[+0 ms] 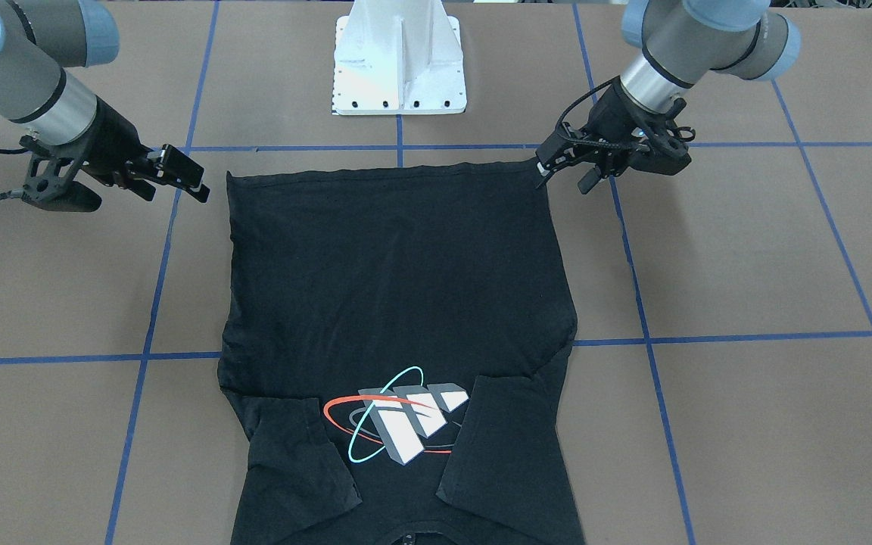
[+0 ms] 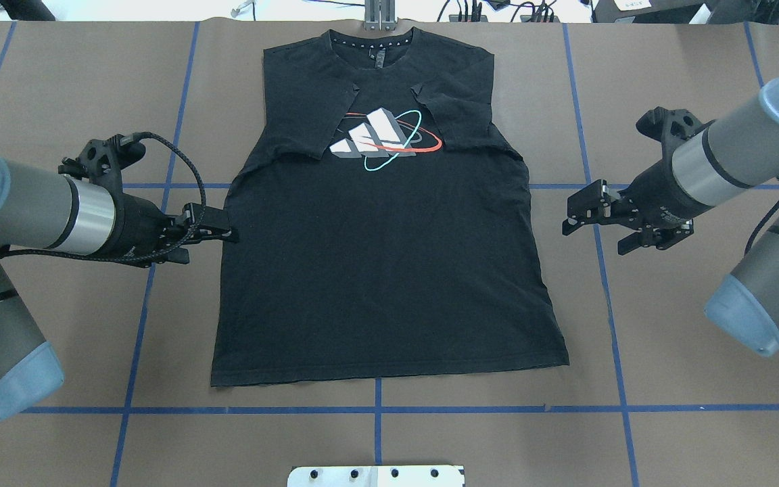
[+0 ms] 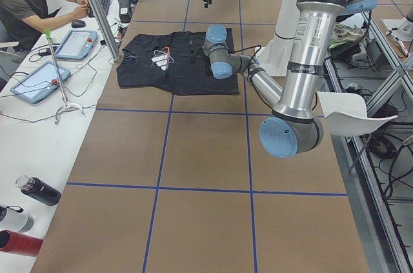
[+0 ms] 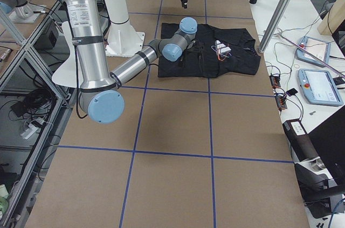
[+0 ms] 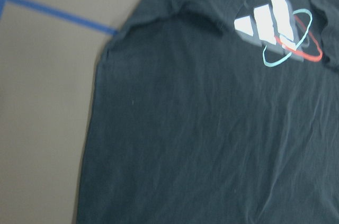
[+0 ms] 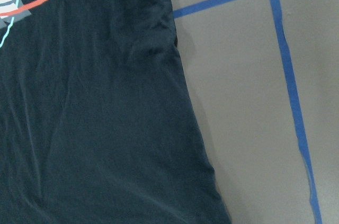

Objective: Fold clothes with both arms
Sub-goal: 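Move both grippers down to the shirt's side edges at mid-body, then lower the right gripper to the hem corner while the left holds the side edge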

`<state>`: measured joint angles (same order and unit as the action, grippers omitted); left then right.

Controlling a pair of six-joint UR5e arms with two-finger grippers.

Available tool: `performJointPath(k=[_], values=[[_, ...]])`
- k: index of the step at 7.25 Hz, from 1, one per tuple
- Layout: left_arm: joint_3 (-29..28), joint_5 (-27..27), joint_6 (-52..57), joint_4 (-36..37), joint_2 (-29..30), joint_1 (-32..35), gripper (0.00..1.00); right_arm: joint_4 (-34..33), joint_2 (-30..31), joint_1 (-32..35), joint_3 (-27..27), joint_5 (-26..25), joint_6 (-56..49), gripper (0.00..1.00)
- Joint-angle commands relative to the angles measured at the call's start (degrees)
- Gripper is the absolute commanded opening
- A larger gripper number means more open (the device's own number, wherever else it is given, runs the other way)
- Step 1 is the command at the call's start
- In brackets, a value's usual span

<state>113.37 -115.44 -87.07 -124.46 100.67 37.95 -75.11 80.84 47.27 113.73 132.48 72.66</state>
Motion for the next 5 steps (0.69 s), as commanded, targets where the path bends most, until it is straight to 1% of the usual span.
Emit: performJointPath(k=[1,2,3,5], values=[[-0.1,1.6,-0.6,-0.8,-1.2,-1.3,1.0,1.2,1.5,-6.4,-0.2,-5.6,-0.6,1.0],[0.1,1.6,-0.5,-0.8,-1.3,-1.3,1.0,2.3,1.9,-9.5,-0.7,-6.6,-0.7,1.0],[0.0,1.7,-0.5,-0.8,-1.4,-1.3,1.0,2.3,1.9,-12.3,-1.6,-9.6,-0.7,1.0],[0.1,2.3,-0.4,-0.8,-1.4,-1.3,1.0,2.4,1.7,-15.1,-3.6,-11.0,-0.6,1.0]])
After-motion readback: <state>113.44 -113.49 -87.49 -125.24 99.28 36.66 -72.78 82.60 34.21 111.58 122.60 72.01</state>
